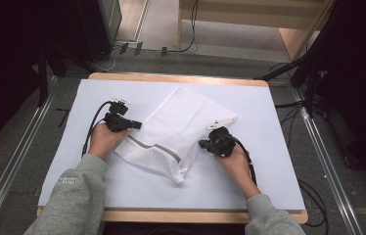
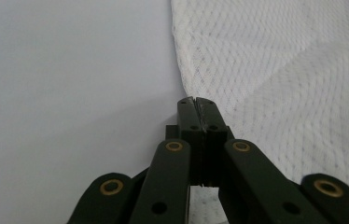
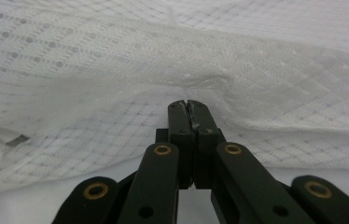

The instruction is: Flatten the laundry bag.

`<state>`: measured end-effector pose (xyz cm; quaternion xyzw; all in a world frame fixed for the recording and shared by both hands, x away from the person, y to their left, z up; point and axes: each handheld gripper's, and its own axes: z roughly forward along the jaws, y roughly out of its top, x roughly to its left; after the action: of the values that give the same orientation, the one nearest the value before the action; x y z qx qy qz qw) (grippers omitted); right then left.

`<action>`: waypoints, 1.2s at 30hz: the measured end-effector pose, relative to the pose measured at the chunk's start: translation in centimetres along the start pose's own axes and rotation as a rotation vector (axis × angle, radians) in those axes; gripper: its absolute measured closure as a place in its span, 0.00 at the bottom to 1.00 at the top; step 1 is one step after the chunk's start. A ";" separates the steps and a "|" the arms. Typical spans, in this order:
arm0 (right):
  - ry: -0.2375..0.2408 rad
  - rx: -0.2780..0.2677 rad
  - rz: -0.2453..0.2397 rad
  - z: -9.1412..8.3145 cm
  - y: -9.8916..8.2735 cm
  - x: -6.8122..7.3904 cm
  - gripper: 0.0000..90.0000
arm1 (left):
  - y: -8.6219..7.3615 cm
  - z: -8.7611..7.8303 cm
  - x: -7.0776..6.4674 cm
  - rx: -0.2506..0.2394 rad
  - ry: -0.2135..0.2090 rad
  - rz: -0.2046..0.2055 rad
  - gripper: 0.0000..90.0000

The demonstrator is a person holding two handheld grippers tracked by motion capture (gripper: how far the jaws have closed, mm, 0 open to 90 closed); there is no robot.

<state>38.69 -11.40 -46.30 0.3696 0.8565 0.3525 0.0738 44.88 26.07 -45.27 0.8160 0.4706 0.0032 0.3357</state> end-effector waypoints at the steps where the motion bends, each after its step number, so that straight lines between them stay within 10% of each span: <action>1: -0.004 0.001 0.002 0.2 0.2 -0.2 1.00 | -0.3 -0.3 0.0 -0.007 -0.001 -0.016 1.00; 23: 0.012 -0.027 -0.007 5.1 5.3 -1.5 1.00 | -7.6 -5.7 -1.8 -0.024 -0.019 -0.110 1.00; 36: 0.068 -0.026 0.037 -0.6 2.9 -0.4 0.86 | -5.5 -7.0 -2.5 -0.150 -0.014 -0.077 0.82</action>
<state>40.43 -10.57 -43.99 0.3719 0.8470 0.3775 0.0429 37.05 29.75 -42.12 0.7700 0.4975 0.0198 0.3990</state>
